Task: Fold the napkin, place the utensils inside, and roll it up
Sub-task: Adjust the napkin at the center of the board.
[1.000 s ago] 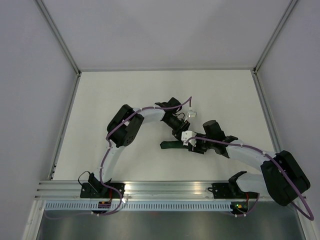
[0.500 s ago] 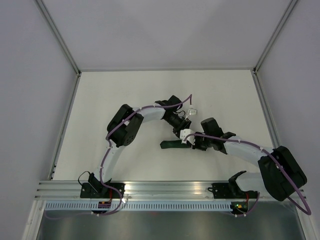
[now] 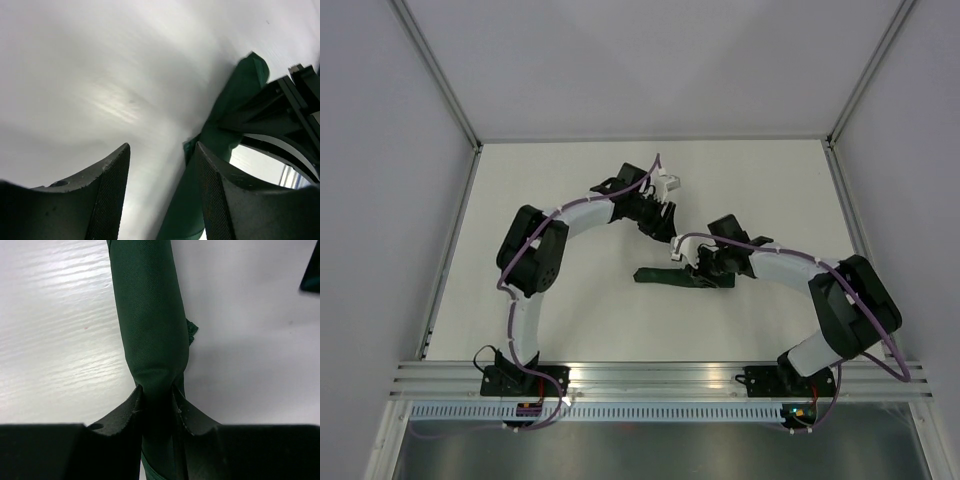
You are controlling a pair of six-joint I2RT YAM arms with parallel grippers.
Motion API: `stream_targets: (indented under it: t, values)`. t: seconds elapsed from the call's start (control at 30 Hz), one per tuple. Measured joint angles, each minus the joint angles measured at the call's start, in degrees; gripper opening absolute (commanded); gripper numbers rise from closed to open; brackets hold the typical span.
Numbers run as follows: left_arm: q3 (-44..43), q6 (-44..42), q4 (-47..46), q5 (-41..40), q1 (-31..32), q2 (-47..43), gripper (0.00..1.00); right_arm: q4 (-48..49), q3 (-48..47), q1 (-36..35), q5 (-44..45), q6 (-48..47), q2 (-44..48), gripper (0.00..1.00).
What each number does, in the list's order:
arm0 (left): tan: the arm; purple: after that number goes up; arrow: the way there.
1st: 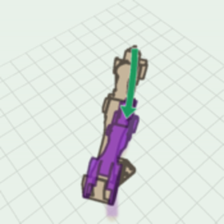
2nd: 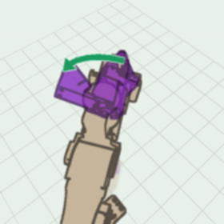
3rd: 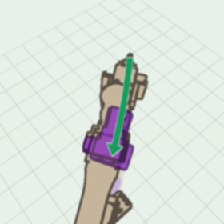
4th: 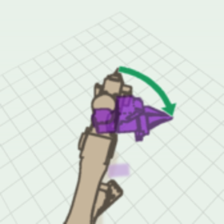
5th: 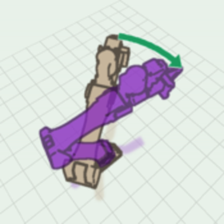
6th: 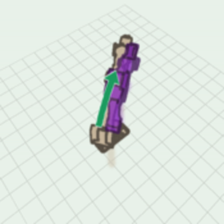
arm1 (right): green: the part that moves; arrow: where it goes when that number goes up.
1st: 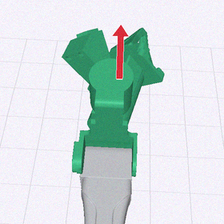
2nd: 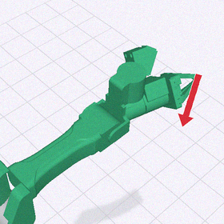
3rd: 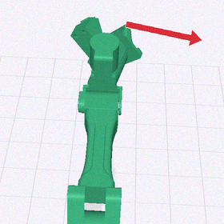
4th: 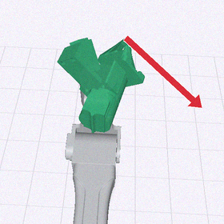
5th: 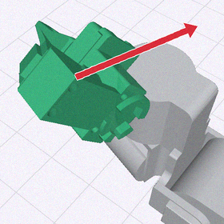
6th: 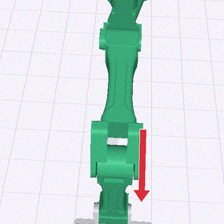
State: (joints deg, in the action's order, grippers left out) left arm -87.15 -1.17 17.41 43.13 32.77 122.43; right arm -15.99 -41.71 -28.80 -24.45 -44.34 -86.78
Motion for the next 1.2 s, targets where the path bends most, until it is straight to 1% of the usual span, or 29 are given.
stream_targets:
  t: [0.23, 0.4, 0.73, 0.9, 1.2]
  values:
    - [5.8, 5.5, -3.9, -7.8, -4.8, -8.1, 0.59, -4.3, -10.0, 4.6, -4.1, 6.9, -9.4, 0.24]
    - [9.2, 8.3, -5.0, -10.1, -4.7, -13.9, 0.59, -8.0, -17.7, 8.5, -7.7, 13.4, -16.0, 0.23]
    - [17.3, 12.5, -8.1, -10.3, -4.4, -22.6, 0.59, -11.5, -25.6, 12.9, -11.2, 26.0, -23.0, 0.21]
    - [20.9, 14.0, -9.6, -10.1, -4.4, -24.2, 0.59, -12.1, -29.5, 15.6, -12.1, 32.7, -26.4, 0.21]
    - [25.3, 15.0, -10.6, -9.9, -4.4, -27.2, 0.58, -9.7, -34.3, 20.2, -12.0, 43.7, -30.6, 0.21]
